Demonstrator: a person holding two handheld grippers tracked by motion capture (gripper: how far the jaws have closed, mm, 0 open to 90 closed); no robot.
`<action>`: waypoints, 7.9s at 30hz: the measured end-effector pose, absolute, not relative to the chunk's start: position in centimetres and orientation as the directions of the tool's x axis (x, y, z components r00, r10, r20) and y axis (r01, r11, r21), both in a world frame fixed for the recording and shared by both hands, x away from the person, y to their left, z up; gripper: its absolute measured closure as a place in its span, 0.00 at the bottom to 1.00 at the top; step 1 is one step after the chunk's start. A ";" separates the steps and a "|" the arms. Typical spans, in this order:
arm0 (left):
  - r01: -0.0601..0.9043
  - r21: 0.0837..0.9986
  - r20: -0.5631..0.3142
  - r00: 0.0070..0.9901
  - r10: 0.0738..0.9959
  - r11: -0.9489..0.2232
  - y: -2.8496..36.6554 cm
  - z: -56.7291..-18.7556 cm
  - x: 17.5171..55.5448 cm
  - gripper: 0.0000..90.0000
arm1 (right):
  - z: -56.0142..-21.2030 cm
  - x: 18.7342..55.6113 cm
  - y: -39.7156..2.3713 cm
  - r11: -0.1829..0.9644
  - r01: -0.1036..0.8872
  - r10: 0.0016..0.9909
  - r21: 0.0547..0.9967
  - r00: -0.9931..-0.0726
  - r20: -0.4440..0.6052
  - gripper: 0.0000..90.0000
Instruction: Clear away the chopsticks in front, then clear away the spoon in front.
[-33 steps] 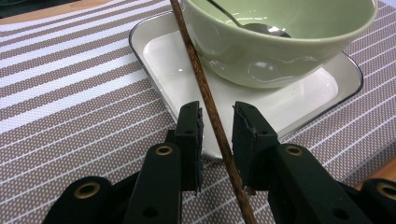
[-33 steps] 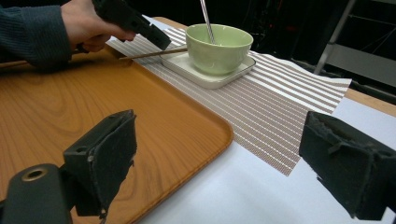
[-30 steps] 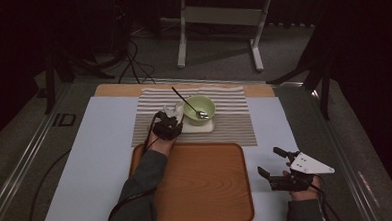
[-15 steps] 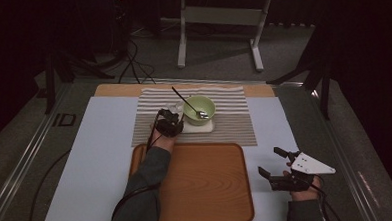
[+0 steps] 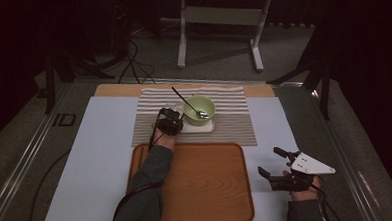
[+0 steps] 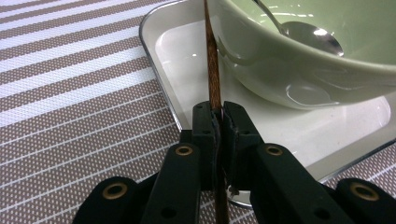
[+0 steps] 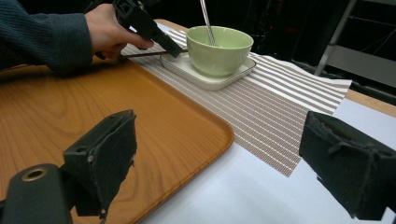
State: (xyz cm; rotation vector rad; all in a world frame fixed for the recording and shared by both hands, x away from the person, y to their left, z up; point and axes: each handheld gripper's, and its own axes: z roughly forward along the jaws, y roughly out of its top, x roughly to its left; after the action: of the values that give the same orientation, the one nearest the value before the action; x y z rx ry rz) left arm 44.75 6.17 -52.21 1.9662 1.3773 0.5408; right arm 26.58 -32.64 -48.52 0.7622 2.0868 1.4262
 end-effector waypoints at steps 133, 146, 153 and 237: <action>0.716 0.698 -0.055 0.061 0.997 -0.005 15.0 -51.9 19.6 0.95 | -48.5 26.7 -32.3 0.297 0.166 0.686 0.940 -0.722 -0.089 0.12; 0.718 0.696 -0.063 0.064 0.996 -0.002 14.6 -52.3 20.3 0.85 | -48.5 26.7 -32.2 0.299 0.168 0.686 0.939 -0.722 -0.089 0.12; 0.719 0.695 -0.074 0.072 0.995 -0.001 14.3 -52.8 20.5 0.84 | -48.5 26.7 -32.2 0.300 0.168 0.686 0.939 -0.722 -0.090 0.12; 0.455 0.885 -0.128 0.435 0.891 -0.095 14.3 -44.0 32.0 0.64 | -48.5 26.8 -32.6 0.296 0.169 0.692 0.940 -0.716 -0.090 0.12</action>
State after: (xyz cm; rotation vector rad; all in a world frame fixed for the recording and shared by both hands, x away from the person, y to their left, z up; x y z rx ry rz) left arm 32.02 14.30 -43.96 1.7211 1.1714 0.5647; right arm 26.75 -32.55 -48.52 0.7659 2.0821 1.4216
